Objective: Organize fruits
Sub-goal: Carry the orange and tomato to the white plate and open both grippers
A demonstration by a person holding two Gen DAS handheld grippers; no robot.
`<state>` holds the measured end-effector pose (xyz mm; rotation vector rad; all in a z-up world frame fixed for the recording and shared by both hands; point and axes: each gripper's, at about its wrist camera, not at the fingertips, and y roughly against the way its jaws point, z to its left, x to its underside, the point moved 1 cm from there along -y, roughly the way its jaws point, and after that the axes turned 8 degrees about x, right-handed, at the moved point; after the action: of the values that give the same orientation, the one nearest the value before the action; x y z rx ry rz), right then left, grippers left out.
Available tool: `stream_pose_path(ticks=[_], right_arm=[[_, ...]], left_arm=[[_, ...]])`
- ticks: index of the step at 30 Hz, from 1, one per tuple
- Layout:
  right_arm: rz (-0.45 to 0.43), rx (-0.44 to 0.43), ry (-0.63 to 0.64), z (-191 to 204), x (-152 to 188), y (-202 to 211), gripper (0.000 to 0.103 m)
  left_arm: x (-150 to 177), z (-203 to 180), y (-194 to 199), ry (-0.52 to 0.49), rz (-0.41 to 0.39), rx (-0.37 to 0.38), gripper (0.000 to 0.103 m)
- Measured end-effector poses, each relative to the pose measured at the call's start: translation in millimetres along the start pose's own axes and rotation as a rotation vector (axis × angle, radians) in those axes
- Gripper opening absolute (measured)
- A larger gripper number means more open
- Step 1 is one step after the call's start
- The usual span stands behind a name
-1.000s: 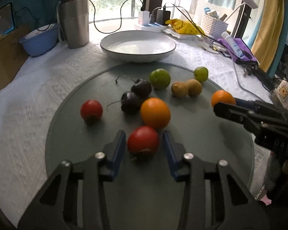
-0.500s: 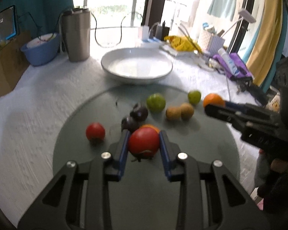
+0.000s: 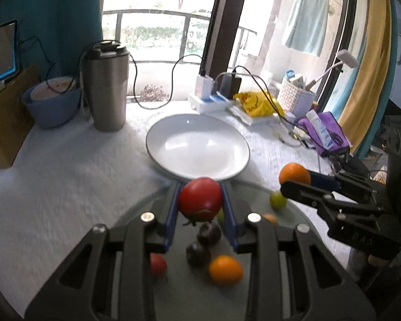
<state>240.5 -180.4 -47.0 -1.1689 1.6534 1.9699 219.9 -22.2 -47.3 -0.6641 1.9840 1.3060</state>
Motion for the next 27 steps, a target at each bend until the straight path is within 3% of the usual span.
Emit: stream_pose_path(ticks=[6, 12, 27], right_arm=[[-0.016, 0.016, 0.042, 3.5, -25.7, -18.2, 0.037], [-0.027, 0.025, 0.035, -5.3, -45.9, -41.0, 0.037], [0.085, 0.006, 0.031, -10.5, -55.1, -119.2, 0.037]], left_arm=[[-18.2, 11.3, -17.8, 0.004, -0.021, 0.018, 0.032], [-29.1, 25.9, -43.0, 0.031, 0.006, 0.020, 0.032], [-52.8, 52.4, -94.5, 0.077, 0.098, -0.028, 0.033]])
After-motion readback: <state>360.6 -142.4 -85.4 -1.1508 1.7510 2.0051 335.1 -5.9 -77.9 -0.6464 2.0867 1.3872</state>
